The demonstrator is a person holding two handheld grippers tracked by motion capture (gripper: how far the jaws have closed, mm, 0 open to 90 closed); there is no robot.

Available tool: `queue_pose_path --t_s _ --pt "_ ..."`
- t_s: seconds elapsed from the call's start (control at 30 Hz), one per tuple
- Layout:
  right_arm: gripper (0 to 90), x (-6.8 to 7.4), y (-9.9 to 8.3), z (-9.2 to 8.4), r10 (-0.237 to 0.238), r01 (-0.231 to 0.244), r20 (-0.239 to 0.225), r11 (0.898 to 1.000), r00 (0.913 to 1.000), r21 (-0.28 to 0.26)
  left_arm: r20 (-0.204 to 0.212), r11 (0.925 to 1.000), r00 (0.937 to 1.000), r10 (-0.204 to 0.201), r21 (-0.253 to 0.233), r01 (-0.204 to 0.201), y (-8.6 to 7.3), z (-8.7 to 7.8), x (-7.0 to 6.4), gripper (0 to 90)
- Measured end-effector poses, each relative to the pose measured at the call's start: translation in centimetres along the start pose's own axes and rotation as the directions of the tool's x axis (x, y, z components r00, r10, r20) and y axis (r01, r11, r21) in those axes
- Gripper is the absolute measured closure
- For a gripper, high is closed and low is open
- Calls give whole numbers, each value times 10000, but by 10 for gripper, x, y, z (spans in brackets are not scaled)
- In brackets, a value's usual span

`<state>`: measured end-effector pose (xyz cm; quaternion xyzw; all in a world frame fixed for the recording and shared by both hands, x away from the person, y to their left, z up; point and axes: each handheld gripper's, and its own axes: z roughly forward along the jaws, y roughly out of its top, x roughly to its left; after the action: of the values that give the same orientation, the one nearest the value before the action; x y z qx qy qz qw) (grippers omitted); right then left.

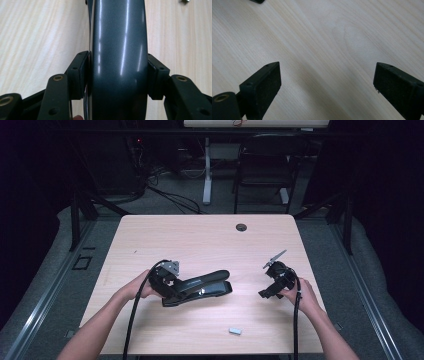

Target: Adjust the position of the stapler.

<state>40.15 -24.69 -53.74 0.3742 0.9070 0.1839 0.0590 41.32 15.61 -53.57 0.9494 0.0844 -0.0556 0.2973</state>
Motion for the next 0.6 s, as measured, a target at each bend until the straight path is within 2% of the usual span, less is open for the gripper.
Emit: queue_pose_path --t_s 0.03,0.13,0.23,0.43,0.5,0.6 --pt "73 1 -1 1 103 -103 -122 9999 9999 -60 67 10000 9999 80 15 -80 1 1 -1 449" --pt "73 -1 -2 2 -12 12 1 9997 10000 231 284 9993 9990 356 80 -359 2 2 -5 449" --pt "73 -3 -4 3 109 -107 -103 9998 9999 193 409 9985 9978 526 101 -530 2 3 -8 449" --pt "73 -2 -5 1 46 -45 -68 9998 10000 185 298 9974 9972 688 204 -694 2 3 -14 450" --pt "73 -1 -5 1 2 -1 -71 9998 10000 196 415 9949 9947 942 312 -955 2 3 -16 451" --pt "73 0 -5 2 -51 54 -154 9998 9999 195 640 9918 9901 1246 217 -1262 0 2 -17 452"
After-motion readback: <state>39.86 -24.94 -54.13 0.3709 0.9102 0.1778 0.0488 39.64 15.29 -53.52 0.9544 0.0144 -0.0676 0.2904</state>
